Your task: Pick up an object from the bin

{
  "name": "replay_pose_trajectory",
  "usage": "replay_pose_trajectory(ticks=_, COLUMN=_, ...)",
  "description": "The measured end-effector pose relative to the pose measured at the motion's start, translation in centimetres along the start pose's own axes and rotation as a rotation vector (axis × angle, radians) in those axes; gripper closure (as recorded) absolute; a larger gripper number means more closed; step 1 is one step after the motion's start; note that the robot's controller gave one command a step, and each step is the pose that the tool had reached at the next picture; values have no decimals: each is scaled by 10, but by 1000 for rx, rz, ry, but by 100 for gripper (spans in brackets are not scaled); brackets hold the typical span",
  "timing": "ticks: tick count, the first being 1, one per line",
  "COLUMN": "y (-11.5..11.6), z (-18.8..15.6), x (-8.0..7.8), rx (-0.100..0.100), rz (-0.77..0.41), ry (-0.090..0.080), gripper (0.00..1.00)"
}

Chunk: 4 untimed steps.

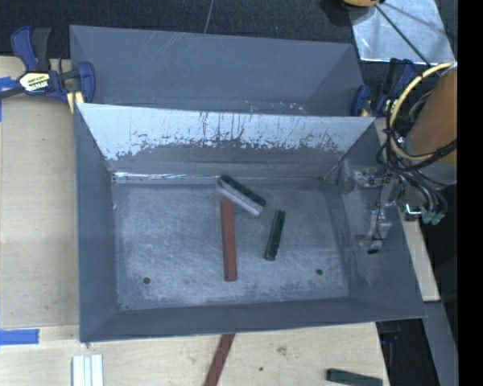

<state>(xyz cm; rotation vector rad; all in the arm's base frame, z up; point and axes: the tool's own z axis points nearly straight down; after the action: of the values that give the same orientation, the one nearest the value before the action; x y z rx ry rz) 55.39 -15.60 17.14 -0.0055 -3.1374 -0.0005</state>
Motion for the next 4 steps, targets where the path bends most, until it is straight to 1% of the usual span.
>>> replay_pose_trajectory(ticks=1, y=1, z=-4, x=-1, rx=1, rz=-3, ry=-6, gripper=0)
replay_pose_trajectory(ticks=2, y=34, z=41, x=-25, rx=3, rz=-92, ry=-12, gripper=0)
replay_pose_trajectory(ticks=3, y=74, z=50, x=2, rx=-1, rz=-270, ry=1, gripper=0)
replay_pose_trajectory(ticks=4, y=92, z=53, x=-21, rx=1, rz=-144, ry=-10, gripper=0)
